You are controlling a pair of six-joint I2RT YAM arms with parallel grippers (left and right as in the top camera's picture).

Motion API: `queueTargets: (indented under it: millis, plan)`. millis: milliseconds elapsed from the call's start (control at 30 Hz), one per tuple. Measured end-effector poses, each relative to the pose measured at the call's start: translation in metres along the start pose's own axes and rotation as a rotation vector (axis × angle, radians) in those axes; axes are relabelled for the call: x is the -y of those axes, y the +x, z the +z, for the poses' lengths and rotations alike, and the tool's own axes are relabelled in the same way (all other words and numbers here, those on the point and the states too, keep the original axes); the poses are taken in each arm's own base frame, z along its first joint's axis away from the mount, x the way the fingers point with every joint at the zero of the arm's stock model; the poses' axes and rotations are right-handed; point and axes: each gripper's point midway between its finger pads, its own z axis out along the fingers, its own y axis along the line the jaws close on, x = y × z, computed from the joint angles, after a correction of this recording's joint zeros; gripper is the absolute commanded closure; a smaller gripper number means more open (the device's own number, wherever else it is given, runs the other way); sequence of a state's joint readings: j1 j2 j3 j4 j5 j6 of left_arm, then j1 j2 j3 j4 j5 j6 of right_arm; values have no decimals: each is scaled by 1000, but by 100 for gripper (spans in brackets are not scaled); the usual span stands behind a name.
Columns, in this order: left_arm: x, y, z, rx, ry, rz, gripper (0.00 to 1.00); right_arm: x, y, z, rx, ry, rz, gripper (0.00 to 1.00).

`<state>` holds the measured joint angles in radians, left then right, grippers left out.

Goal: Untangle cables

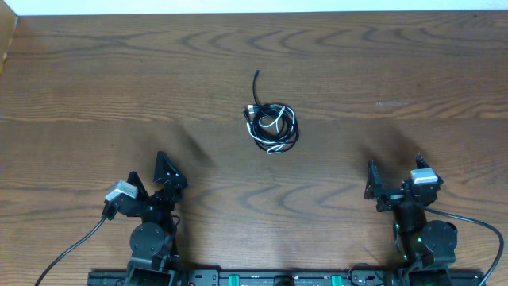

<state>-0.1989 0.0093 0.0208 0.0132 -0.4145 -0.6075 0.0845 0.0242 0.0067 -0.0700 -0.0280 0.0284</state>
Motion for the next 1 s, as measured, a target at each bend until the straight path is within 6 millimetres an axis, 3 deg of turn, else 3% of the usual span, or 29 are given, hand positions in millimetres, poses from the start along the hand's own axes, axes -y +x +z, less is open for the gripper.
queueTargets:
  millis: [367, 667, 800, 1000]
  plan:
    - [13, -1, -5, -58, 46, 252, 2, 0, 0, 0, 0, 0, 0, 1]
    - [54, -62, -36, -142, 62, 313, 2, 0, 0, 0, -1, 0, 0, 1]
    - [75, -73, -42, -255, 70, 347, 2, 0, 0, 0, 0, 0, 0, 1]
    - [91, -67, -47, -552, 9, 426, 2, 0, 0, 0, -2, 0, 0, 1]
